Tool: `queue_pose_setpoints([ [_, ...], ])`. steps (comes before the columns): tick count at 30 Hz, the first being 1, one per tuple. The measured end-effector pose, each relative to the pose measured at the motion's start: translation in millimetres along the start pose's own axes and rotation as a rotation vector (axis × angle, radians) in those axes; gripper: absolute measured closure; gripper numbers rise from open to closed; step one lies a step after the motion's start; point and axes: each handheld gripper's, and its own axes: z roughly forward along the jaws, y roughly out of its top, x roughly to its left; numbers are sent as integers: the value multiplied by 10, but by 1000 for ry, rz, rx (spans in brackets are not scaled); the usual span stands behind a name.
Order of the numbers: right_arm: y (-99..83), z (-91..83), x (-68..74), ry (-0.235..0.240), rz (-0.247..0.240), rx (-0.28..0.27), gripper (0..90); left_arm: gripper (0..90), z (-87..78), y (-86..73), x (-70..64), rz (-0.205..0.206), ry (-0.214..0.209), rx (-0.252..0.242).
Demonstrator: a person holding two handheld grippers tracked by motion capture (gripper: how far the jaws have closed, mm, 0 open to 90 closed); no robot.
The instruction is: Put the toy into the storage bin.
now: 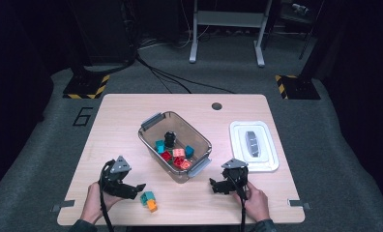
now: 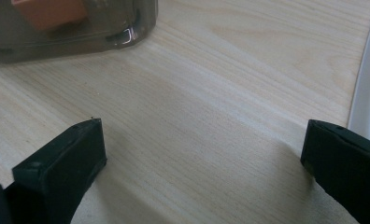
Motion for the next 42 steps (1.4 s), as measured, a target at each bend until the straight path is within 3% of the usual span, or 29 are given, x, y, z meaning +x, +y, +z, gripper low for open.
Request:
queue_pose_setpoints([
  [12,0,0,0,0,0,0,0,143,183,-167,-94,-21,-32,24],
  [21,0,0,0,0,0,0,0,143,281,-195,-152,-7,-57,51],
  [31,0,0,0,0,0,0,0,159,339,-246,-134,-4,-22,66],
  [38,0,0,0,0,0,0,0,313,345,-278,-99,6,-18,33],
  [42,0,0,0,0,0,0,0,420,359,-271,-110,14,-24,46],
])
